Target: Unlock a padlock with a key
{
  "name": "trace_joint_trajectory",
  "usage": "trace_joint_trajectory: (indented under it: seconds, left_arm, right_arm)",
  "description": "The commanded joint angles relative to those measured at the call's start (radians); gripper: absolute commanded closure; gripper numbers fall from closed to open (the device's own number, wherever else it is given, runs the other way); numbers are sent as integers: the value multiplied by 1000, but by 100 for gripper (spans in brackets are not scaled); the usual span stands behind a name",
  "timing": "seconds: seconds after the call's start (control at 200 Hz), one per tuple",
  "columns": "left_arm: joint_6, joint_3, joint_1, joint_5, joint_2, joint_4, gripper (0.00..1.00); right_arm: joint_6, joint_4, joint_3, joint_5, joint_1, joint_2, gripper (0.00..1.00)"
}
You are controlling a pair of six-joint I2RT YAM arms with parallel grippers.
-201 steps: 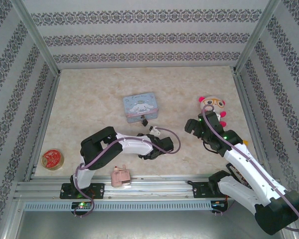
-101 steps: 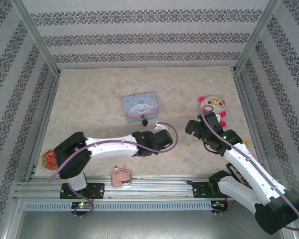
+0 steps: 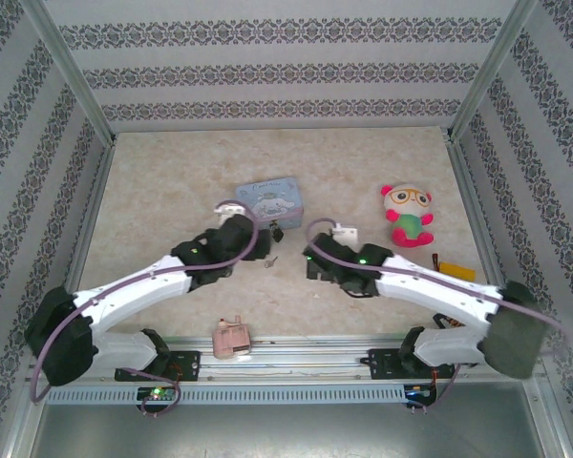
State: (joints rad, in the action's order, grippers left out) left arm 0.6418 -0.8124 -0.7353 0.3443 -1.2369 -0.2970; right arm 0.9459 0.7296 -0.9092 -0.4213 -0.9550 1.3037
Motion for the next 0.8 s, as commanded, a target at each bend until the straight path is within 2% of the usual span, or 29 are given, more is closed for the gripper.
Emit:
trace_joint_trajectory:
  seconds: [0.0, 0.165, 0.37, 0.485, 0.795]
  left_arm:
    - [72, 72, 113, -17, 67, 44, 1]
    - [72, 116, 256, -64, 97, 56, 1]
    - [96, 174, 369, -143, 96, 134, 1]
    - [92, 193, 396, -161, 93, 156, 1]
    - [87, 210, 428, -205, 62, 216, 1]
  right_arm:
    - [69, 1, -118, -55, -57, 142, 3]
    - [51, -53, -274, 26, -70, 356, 3]
    - [-13, -50, -478, 82, -62, 569, 3]
    - [-29, -39, -553, 115, -48, 653, 6]
    - [-45, -44, -571, 171, -21, 744, 27]
